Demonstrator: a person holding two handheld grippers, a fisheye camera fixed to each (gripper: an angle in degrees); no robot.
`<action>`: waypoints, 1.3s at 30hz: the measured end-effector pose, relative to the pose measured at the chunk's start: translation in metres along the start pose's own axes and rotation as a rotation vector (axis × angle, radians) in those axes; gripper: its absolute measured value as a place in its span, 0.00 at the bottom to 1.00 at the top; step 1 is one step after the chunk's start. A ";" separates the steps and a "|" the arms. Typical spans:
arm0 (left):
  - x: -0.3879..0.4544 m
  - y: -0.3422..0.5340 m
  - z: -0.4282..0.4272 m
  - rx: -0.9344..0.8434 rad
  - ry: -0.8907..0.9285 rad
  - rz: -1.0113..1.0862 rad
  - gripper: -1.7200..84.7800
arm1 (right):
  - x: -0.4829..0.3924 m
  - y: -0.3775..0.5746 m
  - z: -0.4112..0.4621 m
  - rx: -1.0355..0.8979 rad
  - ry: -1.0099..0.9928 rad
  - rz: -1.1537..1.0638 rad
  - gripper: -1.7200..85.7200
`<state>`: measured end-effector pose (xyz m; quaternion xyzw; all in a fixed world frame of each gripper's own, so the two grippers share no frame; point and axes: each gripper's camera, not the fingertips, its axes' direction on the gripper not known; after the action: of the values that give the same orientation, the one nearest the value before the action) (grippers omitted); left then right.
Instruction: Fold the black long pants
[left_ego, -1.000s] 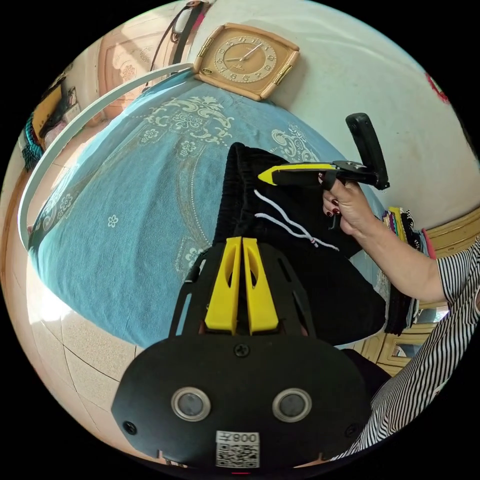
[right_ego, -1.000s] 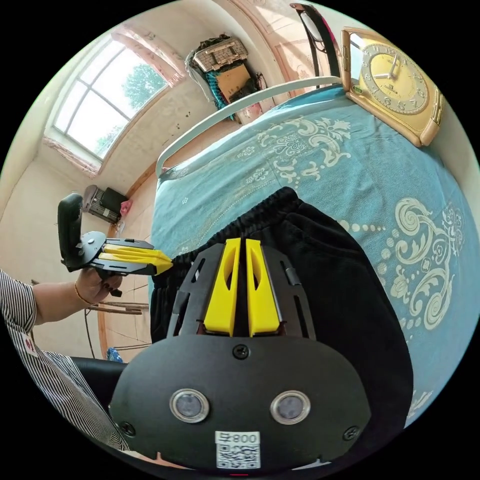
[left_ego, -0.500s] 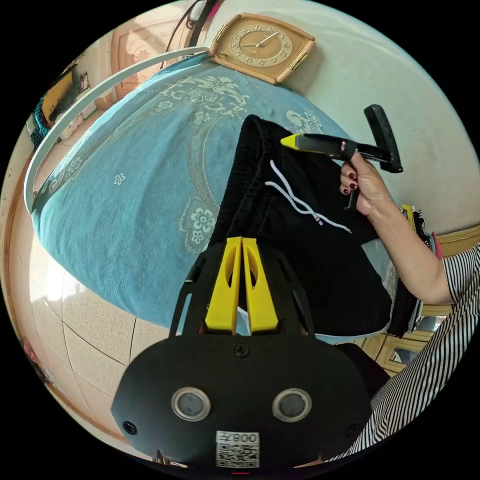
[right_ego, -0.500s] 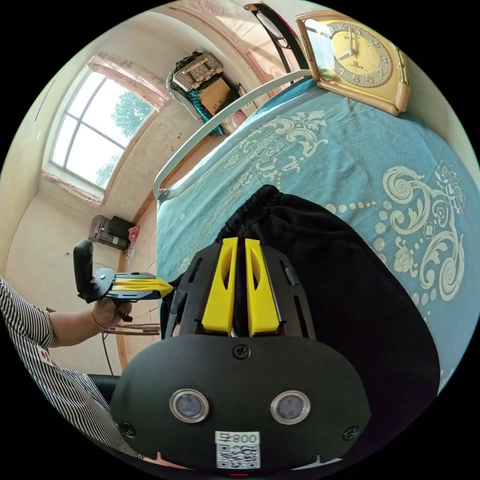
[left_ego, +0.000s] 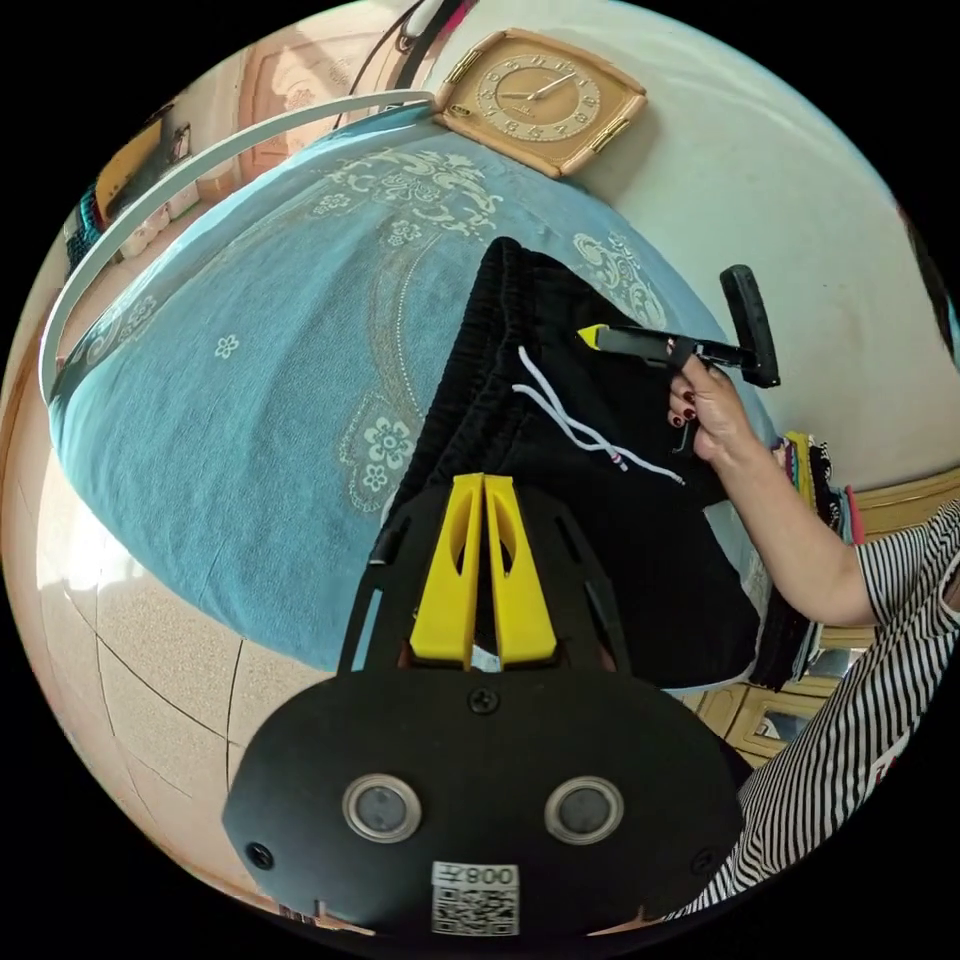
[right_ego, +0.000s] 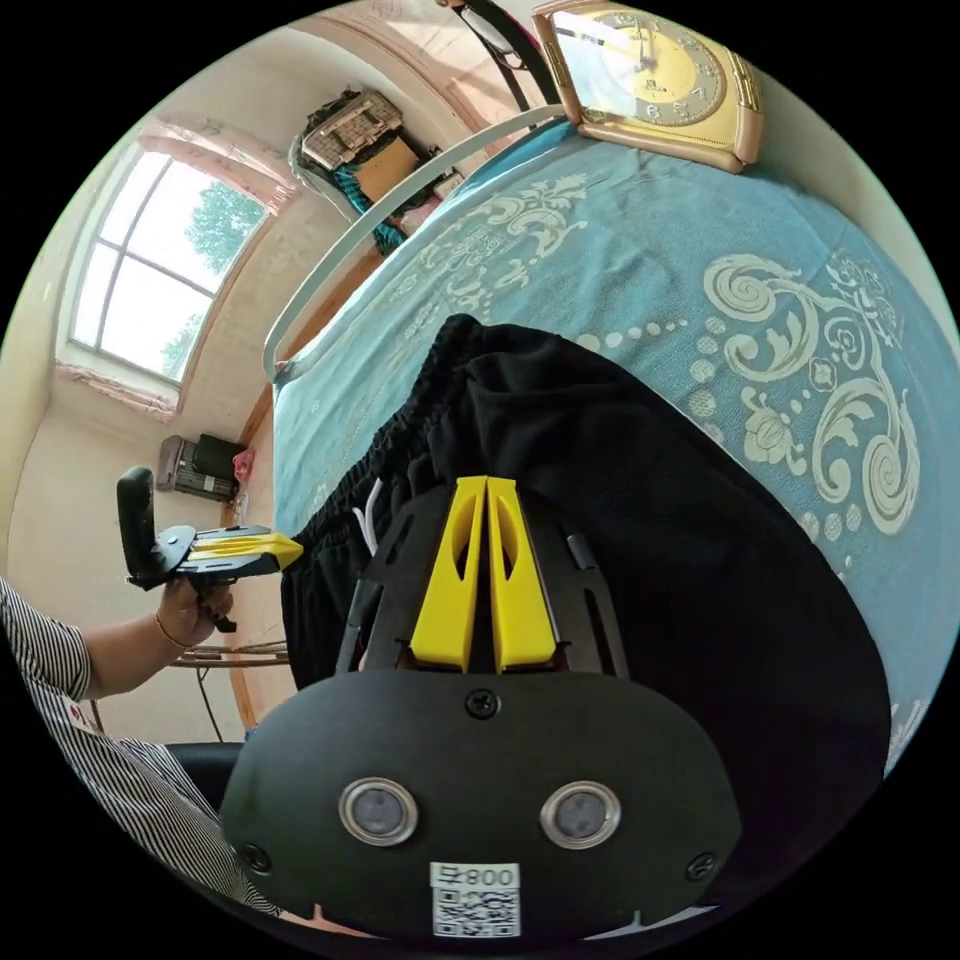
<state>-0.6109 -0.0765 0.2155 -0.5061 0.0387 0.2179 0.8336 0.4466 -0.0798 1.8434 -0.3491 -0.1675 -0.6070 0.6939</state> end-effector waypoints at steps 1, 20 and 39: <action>0.006 -0.006 -0.005 0.048 0.060 0.014 0.02 | 0.004 -0.001 -0.011 0.019 -0.014 -0.002 0.03; 0.199 -0.237 0.064 -0.030 -0.001 0.604 0.11 | 0.121 0.034 -0.157 -0.045 0.275 -0.012 0.10; 0.359 -0.320 0.138 -0.350 -0.195 0.903 0.11 | 0.086 0.018 -0.173 -0.243 0.415 -0.111 0.11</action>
<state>-0.1796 0.0335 0.4447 -0.5484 0.1385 0.6070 0.5583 0.4481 -0.2603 1.7738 -0.2880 0.0341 -0.7187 0.6320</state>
